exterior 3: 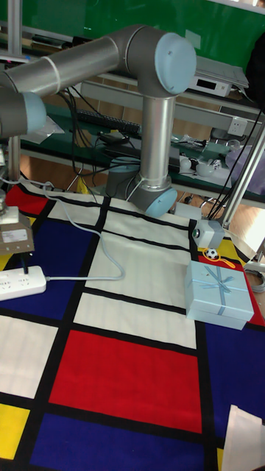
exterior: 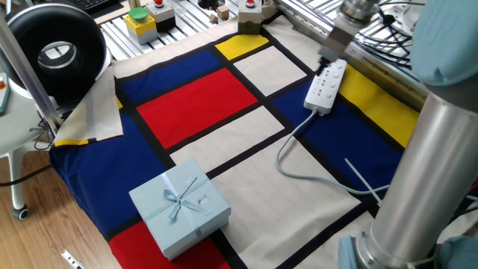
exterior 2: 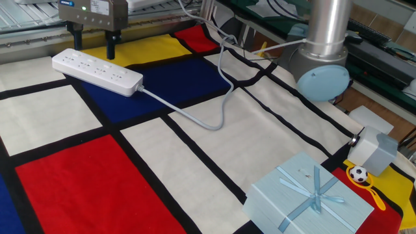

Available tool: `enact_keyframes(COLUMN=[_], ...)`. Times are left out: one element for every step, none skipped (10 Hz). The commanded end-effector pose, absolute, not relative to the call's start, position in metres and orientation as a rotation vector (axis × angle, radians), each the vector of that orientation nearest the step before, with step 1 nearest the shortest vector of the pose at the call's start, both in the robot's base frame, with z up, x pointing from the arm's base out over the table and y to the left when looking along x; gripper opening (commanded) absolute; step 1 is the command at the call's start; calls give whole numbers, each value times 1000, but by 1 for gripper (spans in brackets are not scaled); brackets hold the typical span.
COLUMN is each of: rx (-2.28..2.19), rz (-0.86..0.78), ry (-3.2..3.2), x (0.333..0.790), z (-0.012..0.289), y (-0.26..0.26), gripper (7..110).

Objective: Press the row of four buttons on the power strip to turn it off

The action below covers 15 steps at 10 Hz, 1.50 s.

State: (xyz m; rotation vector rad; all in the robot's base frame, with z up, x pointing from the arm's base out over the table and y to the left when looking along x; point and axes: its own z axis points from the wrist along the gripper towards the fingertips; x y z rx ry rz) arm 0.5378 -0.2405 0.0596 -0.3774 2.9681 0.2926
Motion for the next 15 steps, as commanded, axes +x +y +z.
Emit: enact_keyframes(rx=[-153,-132,-113,-112,-133,-151,-163,-176,-194,-198,-192,-195,-195,-195,-203], rz=[275,298,291,278,183,154,146,175,209,216,198,171,164,164,169], ry=[2959,2930,2935,2949,2964,2982,2980,2975,2969,2968,2971,2973,2973,2976,2981], x=[565,569,567,563,560,555,555,556,557,557,557,557,559,559,558], z=[74,70,70,69,69,70,70,71,73,73,72,71,69,68,69], y=[-176,-164,-160,-160,-176,-181,-183,-180,-175,-173,-177,-182,-183,-184,-186], gripper=[66,66,66,66,66,66,66,66,66,7,7,7,7,7,7])
